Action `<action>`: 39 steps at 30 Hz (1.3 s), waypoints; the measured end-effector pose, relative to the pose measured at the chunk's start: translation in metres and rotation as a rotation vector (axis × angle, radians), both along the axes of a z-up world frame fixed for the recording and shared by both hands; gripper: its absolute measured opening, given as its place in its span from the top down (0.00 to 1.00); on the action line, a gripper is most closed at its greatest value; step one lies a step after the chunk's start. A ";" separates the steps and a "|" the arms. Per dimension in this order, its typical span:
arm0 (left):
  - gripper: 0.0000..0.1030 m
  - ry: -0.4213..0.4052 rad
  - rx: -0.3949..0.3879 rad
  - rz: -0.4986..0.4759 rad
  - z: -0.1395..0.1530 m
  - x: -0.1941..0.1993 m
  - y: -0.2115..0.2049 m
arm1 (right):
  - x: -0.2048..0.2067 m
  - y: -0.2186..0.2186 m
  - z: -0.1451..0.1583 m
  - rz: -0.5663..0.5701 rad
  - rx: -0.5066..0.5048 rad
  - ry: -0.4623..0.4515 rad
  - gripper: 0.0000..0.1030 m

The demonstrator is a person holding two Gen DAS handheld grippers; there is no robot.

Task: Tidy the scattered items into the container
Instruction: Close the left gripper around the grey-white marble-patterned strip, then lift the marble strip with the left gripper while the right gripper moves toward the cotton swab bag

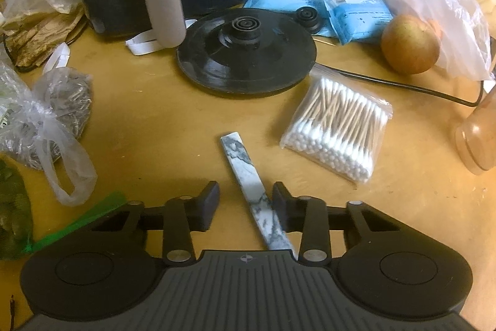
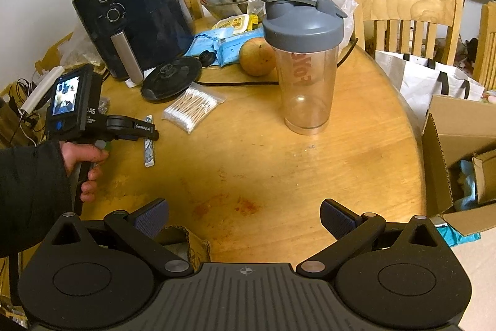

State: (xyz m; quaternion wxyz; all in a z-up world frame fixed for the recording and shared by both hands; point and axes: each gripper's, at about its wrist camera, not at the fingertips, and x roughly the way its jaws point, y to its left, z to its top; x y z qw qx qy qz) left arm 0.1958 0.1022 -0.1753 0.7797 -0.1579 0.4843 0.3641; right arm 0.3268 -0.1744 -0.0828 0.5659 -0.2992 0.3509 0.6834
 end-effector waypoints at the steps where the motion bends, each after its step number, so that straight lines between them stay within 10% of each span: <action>1: 0.70 0.000 0.001 0.004 0.000 -0.002 0.001 | 0.001 0.000 0.000 -0.003 -0.002 0.004 0.00; 22: 0.85 0.000 -0.068 0.059 0.010 -0.033 0.002 | -0.001 0.000 0.003 0.032 0.018 0.015 0.00; 39: 0.85 -0.145 -0.081 0.047 0.077 -0.078 -0.027 | -0.010 0.004 0.005 0.119 0.027 0.022 0.00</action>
